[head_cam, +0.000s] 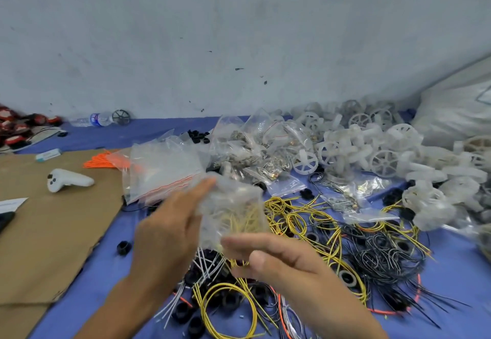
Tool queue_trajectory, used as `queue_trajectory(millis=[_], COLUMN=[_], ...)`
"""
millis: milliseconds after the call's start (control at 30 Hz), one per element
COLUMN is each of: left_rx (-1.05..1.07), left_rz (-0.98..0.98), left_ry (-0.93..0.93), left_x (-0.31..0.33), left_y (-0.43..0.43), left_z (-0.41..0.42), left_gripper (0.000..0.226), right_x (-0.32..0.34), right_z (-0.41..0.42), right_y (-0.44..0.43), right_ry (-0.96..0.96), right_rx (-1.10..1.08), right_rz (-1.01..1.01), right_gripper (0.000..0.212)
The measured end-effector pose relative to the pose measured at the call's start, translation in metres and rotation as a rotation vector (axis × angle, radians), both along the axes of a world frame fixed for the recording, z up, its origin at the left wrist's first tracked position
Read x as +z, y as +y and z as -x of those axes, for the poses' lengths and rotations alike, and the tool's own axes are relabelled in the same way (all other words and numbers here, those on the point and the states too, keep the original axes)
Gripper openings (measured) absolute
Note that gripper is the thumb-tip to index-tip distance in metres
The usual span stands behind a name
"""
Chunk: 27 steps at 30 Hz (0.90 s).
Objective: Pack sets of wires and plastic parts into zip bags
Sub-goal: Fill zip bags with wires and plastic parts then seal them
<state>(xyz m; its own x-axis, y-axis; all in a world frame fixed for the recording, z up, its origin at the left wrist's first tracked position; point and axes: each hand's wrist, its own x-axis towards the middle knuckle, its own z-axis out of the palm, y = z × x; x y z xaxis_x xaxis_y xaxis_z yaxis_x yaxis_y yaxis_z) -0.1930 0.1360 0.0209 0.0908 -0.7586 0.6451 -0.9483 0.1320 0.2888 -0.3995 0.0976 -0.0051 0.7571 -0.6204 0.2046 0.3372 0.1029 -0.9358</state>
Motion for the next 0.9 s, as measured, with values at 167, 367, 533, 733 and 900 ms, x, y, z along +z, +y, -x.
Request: queue_trajectory(millis=[167, 367, 533, 733, 900], left_rx=[0.034, 0.040, 0.092, 0.065, 0.043], left_rz=[0.012, -0.112, -0.151, -0.129, -0.164], left_ry=[0.289, 0.425, 0.388, 0.269, 0.252], left_x=[0.007, -0.018, -0.038, -0.045, -0.051], left_y=[-0.005, -0.006, 0.001, 0.004, 0.005], left_z=[-0.023, -0.002, -0.002, -0.003, 0.000], left_gripper=[0.039, 0.027, 0.019, 0.008, 0.034], right_x=[-0.012, -0.051, -0.044, 0.002, 0.029], right_z=[0.009, -0.021, -0.007, 0.031, 0.043], right_y=[-0.073, -0.148, -0.148, -0.127, -0.119], right_ry=[0.536, 1.259, 1.014, 0.416, 0.412], right_rx=[-0.605, -0.638, -0.871, -0.964, -1.023], right_rz=[0.395, 0.829, 0.745, 0.346, 0.441], right_gripper=[0.017, 0.027, 0.025, 0.019, 0.026])
